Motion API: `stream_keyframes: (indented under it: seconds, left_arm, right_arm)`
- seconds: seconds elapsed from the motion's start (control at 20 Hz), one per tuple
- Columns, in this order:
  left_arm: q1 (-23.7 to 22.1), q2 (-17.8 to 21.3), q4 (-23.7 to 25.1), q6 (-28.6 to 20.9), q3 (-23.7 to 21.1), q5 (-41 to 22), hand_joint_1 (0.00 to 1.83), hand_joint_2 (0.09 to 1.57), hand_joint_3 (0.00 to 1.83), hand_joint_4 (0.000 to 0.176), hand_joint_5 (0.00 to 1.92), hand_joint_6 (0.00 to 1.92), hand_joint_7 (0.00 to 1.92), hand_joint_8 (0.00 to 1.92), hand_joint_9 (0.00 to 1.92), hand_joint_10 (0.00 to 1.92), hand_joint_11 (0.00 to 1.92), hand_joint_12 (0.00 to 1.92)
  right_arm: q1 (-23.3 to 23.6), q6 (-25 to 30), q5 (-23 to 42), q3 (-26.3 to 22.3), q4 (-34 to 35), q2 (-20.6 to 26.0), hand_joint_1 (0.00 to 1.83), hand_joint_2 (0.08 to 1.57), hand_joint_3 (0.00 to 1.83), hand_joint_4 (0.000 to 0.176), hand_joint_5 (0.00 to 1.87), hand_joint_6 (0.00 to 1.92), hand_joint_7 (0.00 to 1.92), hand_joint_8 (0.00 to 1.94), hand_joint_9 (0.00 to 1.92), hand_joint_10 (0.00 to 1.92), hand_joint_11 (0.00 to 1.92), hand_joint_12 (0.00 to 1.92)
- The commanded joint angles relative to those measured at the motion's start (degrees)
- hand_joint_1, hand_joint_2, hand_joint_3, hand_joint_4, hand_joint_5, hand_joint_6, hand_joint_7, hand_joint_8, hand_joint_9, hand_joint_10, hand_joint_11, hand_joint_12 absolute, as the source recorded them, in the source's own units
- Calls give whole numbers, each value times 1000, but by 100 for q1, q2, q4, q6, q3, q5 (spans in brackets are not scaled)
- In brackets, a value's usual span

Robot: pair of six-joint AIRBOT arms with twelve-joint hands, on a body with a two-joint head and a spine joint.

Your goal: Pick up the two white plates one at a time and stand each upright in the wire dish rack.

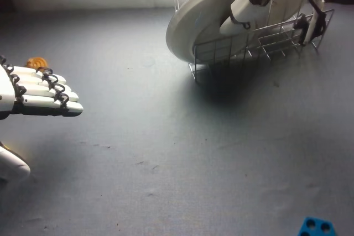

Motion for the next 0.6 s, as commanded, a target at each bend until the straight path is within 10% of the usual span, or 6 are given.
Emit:
stream_keyframes:
  seconds: [0.0,0.15,0.5,0.55]
  left_arm:
    - [-64,34,-318,-11,-1,-213,0,1066,0,0,0,0,0,0,0,0,0,0]
    - [-68,35,-318,-11,-4,-213,0,1075,2,0,0,0,0,0,0,0,0,0]
    - [-87,39,-303,-11,-46,-213,0,1063,0,0,0,0,0,0,0,0,0,0]
    - [-90,39,-295,-11,-54,-213,0,1064,0,0,0,0,0,0,0,0,0,0]
  right_arm:
    - [14,-19,674,23,-17,36,1249,1120,0,0,903,1103,1026,887,926,702,683,1168]
    - [-13,-18,734,31,-17,42,1217,1122,1,14,898,1121,1034,890,1048,204,662,1141]
    - [19,-7,788,209,478,56,1216,1120,0,18,906,1112,1036,882,1086,51,634,1132]
    - [27,1,788,224,487,64,1170,1123,1,0,937,1037,972,414,1077,33,630,1113]
